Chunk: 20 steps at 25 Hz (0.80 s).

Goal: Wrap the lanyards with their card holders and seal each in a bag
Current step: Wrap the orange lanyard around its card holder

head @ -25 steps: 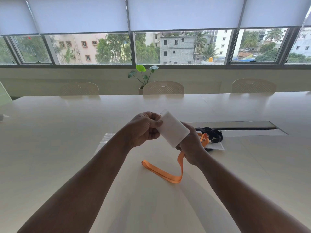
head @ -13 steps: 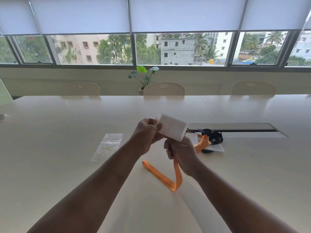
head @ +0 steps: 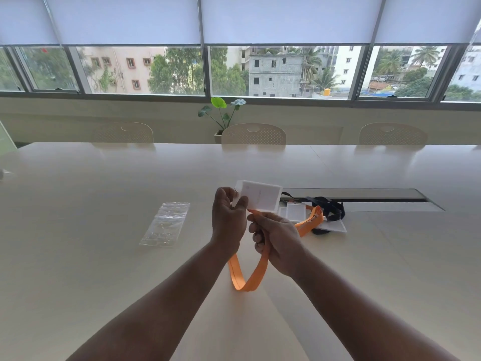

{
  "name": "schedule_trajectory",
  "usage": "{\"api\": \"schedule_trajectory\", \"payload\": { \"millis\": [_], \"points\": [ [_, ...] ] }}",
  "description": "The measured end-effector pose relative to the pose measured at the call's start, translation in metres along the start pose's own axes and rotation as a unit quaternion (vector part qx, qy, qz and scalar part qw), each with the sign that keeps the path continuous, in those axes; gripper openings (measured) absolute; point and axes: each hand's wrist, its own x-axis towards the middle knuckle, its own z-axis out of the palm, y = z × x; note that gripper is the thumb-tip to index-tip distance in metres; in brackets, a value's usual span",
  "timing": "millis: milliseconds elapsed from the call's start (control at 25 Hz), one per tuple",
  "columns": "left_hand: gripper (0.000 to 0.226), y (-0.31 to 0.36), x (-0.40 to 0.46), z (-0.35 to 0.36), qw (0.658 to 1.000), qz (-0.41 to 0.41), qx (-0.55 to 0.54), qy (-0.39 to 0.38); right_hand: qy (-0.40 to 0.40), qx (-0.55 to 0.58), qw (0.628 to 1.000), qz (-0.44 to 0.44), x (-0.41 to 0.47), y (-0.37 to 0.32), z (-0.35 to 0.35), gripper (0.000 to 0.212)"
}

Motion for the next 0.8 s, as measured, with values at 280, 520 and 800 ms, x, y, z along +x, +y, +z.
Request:
{"api": "schedule_trajectory", "payload": {
  "millis": [280,520,800],
  "points": [
    [0.031,-0.014,0.005,-0.016,0.987,0.066,0.146,-0.015,0.088,0.046,0.989,-0.107,0.001,-0.025,-0.003,0.021],
    [0.030,-0.008,0.007,-0.025,0.970,0.032,0.198,-0.134,0.040,0.050,0.985,-0.162,-0.001,-0.064,-0.018,0.038],
    [0.033,0.011,0.005,-0.035,0.954,-0.047,0.094,-0.281,0.051,0.039,0.985,-0.160,0.008,-0.095,-0.048,0.052]
  ]
}}
